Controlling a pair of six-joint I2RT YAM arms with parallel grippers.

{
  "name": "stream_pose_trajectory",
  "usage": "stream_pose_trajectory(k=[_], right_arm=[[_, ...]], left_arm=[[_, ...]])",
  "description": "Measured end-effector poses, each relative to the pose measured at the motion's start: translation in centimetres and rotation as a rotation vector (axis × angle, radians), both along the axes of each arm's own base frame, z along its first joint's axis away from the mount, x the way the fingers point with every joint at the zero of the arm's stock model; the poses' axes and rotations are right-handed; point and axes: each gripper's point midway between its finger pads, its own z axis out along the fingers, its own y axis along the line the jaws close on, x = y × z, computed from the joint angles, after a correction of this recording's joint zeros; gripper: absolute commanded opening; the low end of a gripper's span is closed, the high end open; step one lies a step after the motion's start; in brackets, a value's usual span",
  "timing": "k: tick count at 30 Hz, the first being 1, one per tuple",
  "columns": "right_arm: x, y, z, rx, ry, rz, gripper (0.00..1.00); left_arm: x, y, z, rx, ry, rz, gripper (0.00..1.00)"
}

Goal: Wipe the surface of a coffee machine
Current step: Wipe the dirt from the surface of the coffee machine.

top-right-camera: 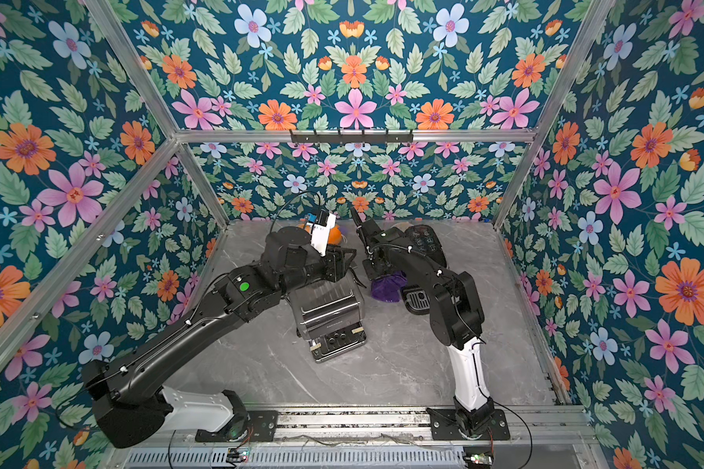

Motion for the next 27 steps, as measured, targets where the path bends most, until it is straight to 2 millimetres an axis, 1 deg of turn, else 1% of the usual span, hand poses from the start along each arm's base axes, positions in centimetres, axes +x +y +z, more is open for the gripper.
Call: stream_pose_trajectory(k=[4, 7, 10, 13, 15, 19, 23, 26, 27], right_arm=[[-0.6, -0.1, -1.6, -0.022, 0.035, 0.004, 0.0], [-0.8, -0.1, -2.2, -0.03, 0.048, 0.007, 0.0], [-0.7, 0.0, -1.9, -0.027, 0.042, 0.007, 0.0], [-0.3, 0.3, -0.6, -0.017, 0.021, 0.008, 0.0], [0.0, 0.5, 1.3, 0.001, -0.01, 0.01, 0.0], [0.6, 0.9, 7.0, 0.059, -0.115, 0.016, 0.0], [1.0, 1.0, 12.9, 0.111, -0.217, 0.024, 0.0], [0.7, 0.9, 16.8, 0.149, -0.275, 0.028, 0.0], [0.5, 0.8, 17.7, 0.159, -0.287, 0.029, 0.0]], left_arm=[[-0.1, 0.2, -0.4, 0.002, 0.009, 0.002, 0.51], [-0.1, 0.2, -0.3, 0.0, 0.009, 0.003, 0.51], [-0.1, 0.2, -0.1, -0.007, 0.011, 0.005, 0.51], [0.0, 0.0, 0.8, -0.021, 0.0, 0.006, 0.51], [0.1, -0.1, 1.7, -0.031, -0.01, 0.006, 0.51], [0.2, 0.1, 2.7, -0.032, -0.02, 0.014, 0.51], [-0.2, 1.1, 2.8, -0.016, -0.017, 0.033, 0.51], [-0.6, 1.9, 2.8, -0.008, -0.015, 0.045, 0.51], [-0.7, 2.1, 2.7, -0.006, -0.015, 0.048, 0.51]])
